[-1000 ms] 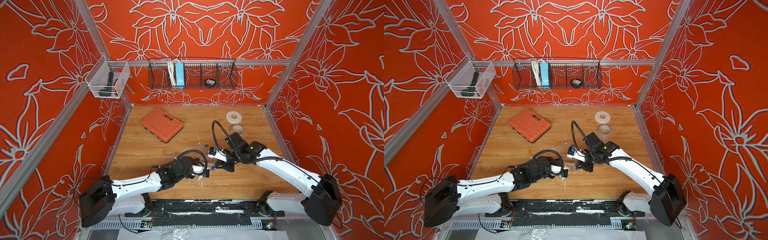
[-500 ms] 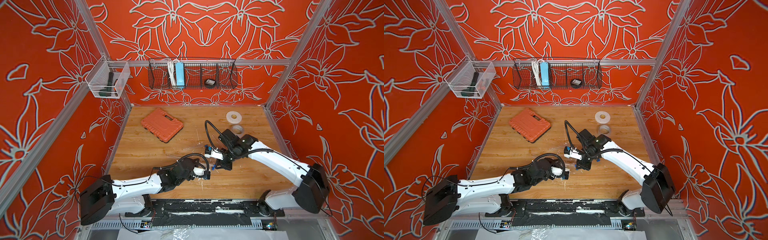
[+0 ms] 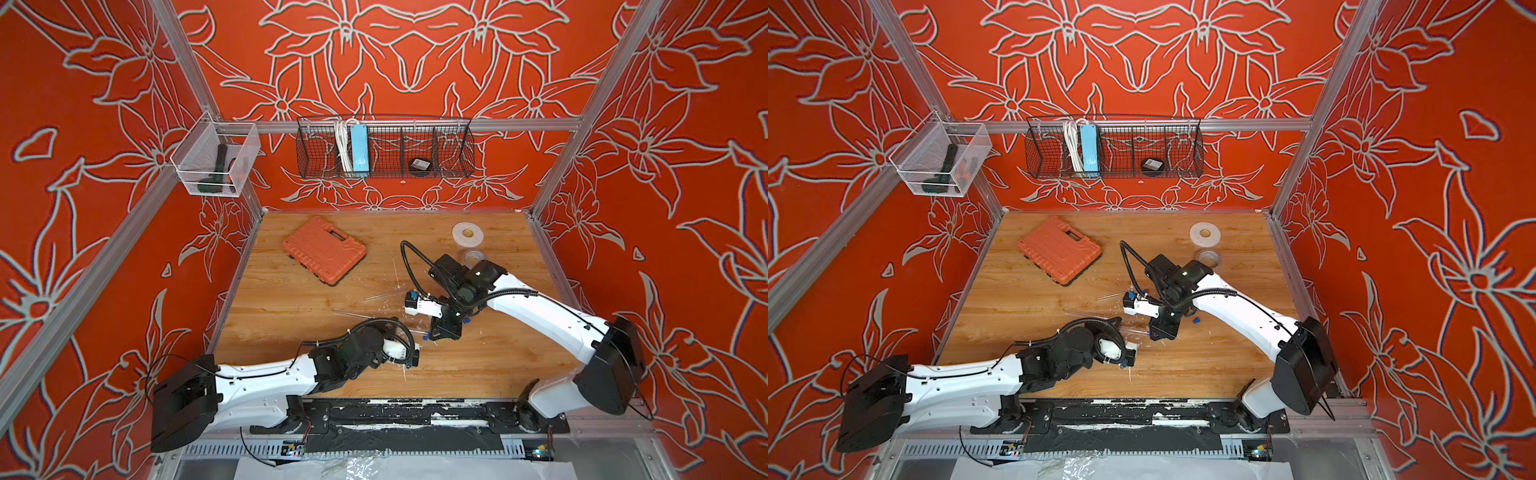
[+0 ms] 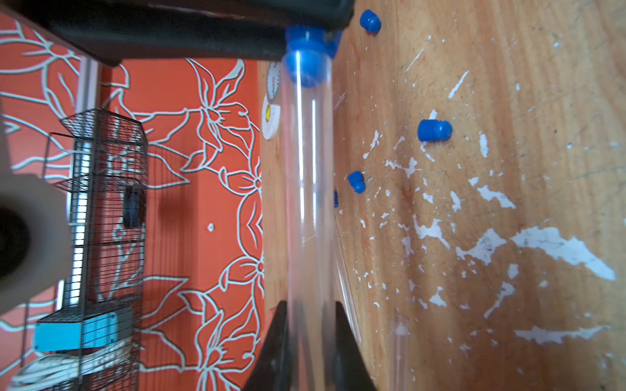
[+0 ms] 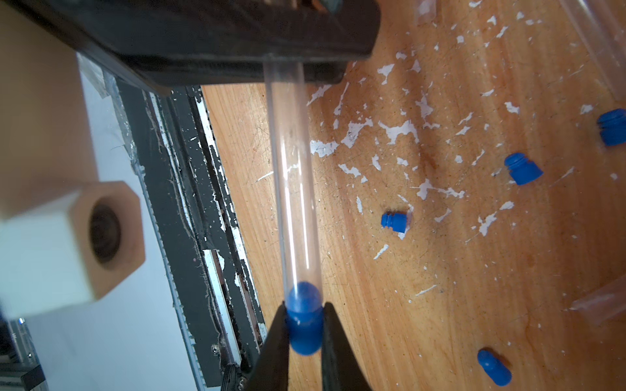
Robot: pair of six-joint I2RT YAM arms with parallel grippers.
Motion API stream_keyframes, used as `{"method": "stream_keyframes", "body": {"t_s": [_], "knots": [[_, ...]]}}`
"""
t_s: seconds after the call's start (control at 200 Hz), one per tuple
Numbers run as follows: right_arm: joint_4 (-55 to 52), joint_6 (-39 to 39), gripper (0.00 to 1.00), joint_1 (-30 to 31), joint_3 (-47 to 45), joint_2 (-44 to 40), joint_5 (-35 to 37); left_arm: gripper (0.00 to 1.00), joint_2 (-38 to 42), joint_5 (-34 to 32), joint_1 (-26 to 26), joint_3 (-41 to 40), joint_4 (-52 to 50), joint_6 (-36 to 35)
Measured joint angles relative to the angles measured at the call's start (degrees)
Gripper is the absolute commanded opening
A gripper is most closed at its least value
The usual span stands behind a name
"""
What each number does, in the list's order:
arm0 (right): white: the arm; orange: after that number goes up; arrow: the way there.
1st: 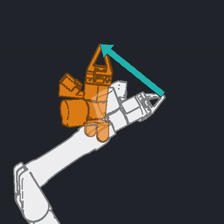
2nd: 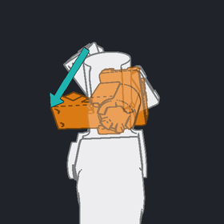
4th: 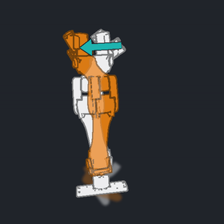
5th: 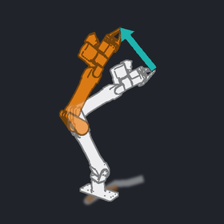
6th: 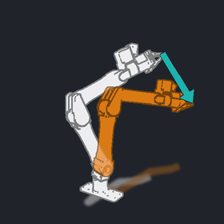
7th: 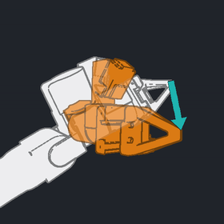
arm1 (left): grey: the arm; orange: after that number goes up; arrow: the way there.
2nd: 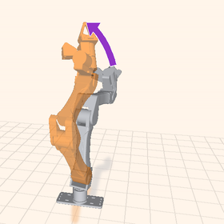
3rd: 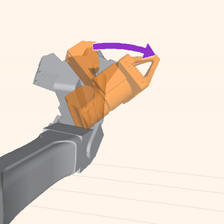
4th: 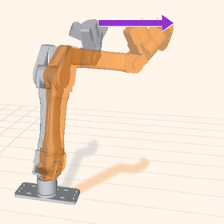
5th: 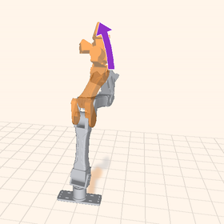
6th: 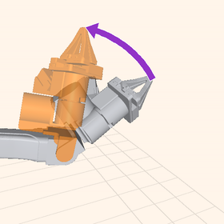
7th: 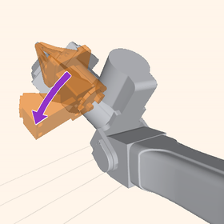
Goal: Insert stoppers into test tubes
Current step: Insert the stopper into the test tube.
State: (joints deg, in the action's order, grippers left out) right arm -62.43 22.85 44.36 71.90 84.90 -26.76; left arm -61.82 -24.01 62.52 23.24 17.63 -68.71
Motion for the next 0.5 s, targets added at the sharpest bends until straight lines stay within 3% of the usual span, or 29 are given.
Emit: {"method": "stream_keyframes", "body": {"t_s": [0.5], "knots": [[-2.9,0.2,0.06,1.1,2.6,1.0,-3.8,0.0,6.1,-1.7,2.1,-4.6,5.5,-9.5]]}}
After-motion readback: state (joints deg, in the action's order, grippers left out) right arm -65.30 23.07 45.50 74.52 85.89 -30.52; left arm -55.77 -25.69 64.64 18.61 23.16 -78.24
